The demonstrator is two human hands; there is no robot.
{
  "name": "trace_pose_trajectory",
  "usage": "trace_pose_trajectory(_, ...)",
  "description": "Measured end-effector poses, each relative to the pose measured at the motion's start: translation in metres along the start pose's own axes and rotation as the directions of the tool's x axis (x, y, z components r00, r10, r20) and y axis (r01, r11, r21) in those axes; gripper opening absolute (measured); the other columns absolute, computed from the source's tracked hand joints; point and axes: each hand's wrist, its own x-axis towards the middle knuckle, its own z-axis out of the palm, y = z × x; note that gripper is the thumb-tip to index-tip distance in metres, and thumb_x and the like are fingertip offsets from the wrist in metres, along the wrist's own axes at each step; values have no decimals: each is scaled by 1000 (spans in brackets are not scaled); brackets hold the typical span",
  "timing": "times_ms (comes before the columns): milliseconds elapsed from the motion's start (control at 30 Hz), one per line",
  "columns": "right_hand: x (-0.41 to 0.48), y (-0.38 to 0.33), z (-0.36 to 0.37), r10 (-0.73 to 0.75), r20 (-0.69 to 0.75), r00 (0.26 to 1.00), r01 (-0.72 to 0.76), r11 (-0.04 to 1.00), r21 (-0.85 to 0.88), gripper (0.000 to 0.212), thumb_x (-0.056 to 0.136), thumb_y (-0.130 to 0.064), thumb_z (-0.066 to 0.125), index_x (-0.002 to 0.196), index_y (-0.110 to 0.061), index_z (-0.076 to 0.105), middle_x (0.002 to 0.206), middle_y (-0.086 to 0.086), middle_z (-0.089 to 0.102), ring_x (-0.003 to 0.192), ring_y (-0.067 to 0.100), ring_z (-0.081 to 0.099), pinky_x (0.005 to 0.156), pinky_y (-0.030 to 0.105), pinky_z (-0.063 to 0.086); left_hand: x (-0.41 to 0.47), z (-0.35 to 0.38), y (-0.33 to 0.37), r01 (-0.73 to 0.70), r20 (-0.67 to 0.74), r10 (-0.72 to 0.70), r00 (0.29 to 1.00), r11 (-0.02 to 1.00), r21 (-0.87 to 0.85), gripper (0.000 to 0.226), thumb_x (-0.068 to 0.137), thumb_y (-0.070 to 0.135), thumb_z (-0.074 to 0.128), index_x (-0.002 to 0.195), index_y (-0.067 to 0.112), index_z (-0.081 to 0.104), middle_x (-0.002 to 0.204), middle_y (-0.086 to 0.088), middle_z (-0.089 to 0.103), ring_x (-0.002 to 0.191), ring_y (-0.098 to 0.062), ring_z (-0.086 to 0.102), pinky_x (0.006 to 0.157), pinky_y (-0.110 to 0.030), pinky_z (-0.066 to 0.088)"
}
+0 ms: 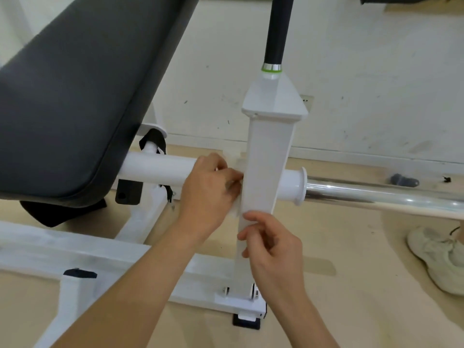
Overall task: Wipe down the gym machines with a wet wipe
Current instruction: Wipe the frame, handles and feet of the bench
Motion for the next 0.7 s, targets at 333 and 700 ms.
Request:
trace_pose_trajectory(333,-10,-15,-19,94,220,971,-52,980,-193,41,74,-46,75,111,-43,57,106,-21,55,96,-2,54,79,23,50,-58,-56,21,286,253,-230,940,934,-213,25,78,30,71,57,27,58,76,12,51,66,2,47,63,-9,34)
trace_pose_trajectory(700,2,-26,-53,256,162,953,-290,926,240,24,87,-19,61,74,-1,71,72,14,67,62,9,53,59,22,42,-64,-64,36,822,707,-420,569,293,-488,5,78,16,69,82,16,67,81,-13,70,75,-21,67,65,-28,54)
